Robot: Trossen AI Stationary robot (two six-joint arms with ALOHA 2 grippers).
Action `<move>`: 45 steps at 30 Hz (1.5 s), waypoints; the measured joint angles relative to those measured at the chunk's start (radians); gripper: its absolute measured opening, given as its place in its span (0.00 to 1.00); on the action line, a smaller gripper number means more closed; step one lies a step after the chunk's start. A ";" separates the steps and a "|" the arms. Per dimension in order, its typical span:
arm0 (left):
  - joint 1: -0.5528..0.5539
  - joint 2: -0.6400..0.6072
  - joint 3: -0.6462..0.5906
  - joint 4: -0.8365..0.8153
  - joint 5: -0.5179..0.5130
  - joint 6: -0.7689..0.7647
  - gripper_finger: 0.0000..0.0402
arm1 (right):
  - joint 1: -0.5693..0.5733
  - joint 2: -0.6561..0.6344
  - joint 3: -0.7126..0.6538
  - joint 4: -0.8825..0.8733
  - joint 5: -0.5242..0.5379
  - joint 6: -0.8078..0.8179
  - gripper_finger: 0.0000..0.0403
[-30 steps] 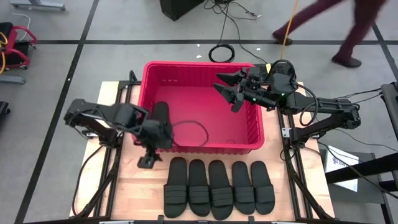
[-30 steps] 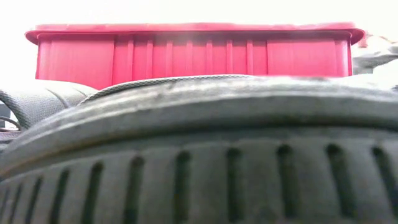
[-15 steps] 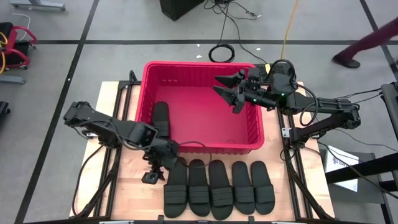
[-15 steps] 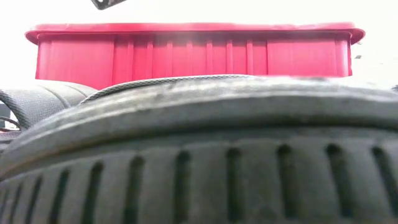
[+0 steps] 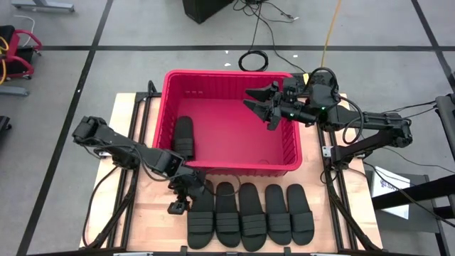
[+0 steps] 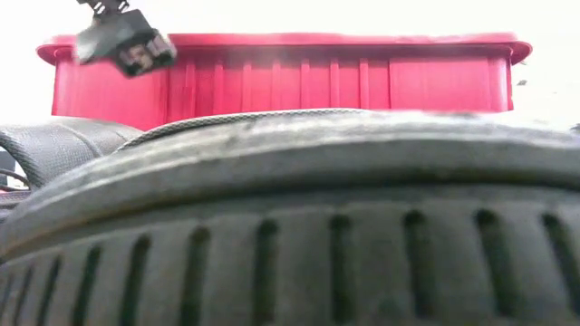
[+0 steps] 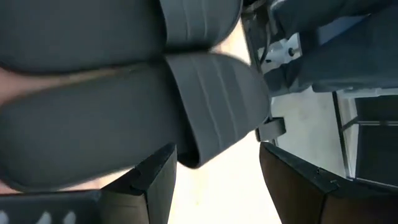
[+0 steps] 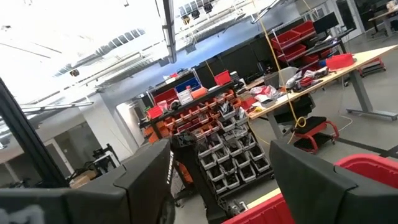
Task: Pick and place slides into bin
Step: Put the black slide into the red bin
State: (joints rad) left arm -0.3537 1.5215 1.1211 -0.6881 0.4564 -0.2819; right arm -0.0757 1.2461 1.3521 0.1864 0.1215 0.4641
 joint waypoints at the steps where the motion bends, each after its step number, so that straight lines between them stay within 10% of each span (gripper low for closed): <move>1: -0.003 0.000 -0.024 0.021 0.000 -0.016 0.56 | 0.000 0.000 0.000 -0.003 -0.001 0.000 0.66; 14: -0.064 0.000 -0.218 0.374 0.014 -0.230 0.56 | -0.001 0.000 0.000 -0.014 0.000 -0.002 0.66; 38: -0.073 0.126 -0.220 0.504 0.084 -0.243 0.55 | -0.001 0.000 0.000 -0.013 -0.022 0.024 0.66; 45: -0.072 0.129 -0.220 0.505 0.093 -0.232 0.37 | -0.001 0.000 0.000 -0.012 -0.022 0.024 0.66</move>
State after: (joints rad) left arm -0.4259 1.6505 0.9012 -0.1835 0.5495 -0.5135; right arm -0.0769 1.2461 1.3521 0.1741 0.0994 0.4877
